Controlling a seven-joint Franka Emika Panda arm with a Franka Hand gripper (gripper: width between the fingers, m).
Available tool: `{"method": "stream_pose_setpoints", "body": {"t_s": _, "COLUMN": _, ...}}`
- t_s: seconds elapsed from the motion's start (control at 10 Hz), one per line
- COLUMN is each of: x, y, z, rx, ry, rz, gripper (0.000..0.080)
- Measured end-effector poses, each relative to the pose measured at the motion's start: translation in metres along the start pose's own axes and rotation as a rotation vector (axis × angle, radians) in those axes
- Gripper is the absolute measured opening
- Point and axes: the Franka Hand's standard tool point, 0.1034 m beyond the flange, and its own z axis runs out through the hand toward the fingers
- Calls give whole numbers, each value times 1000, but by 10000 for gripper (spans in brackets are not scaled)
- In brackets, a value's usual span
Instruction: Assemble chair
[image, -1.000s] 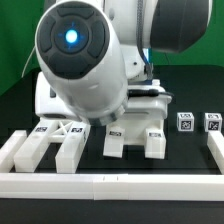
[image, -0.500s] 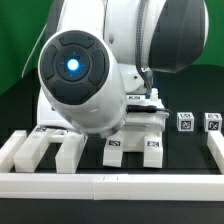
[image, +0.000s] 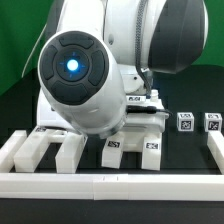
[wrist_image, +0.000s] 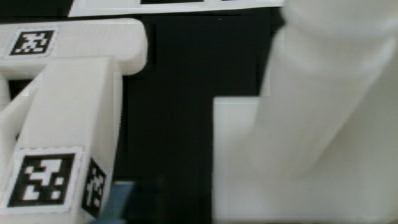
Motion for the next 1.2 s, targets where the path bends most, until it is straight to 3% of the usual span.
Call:
{"method": "stream_pose_setpoints", "body": {"t_s": 0.1, "x": 1, "y": 0, "z": 0, "rx": 0, "ry": 3, "rz": 0, "gripper": 409}}
{"method": "stream_pose_setpoints", "body": {"t_s": 0.2, "x": 1, "y": 0, "z": -1, "rx": -1, "ry": 6, "rz": 0, "gripper": 409}}
{"method": "stream_pose_setpoints", "body": {"t_s": 0.3, "x": 2, "y": 0, "z": -1, "rx": -1, "ry": 8, "rz": 0, "gripper": 579}}
{"method": "stream_pose_setpoints", "body": {"t_s": 0.4, "x": 2, "y": 1, "z": -1, "rx": -1, "ry": 8, "rz": 1, "gripper": 627}}
{"method": "stream_pose_setpoints", "body": {"t_s": 1.2, "x": 2, "y": 1, "z": -1, "rx": 0, "ry": 12, "rz": 1, "gripper": 649}}
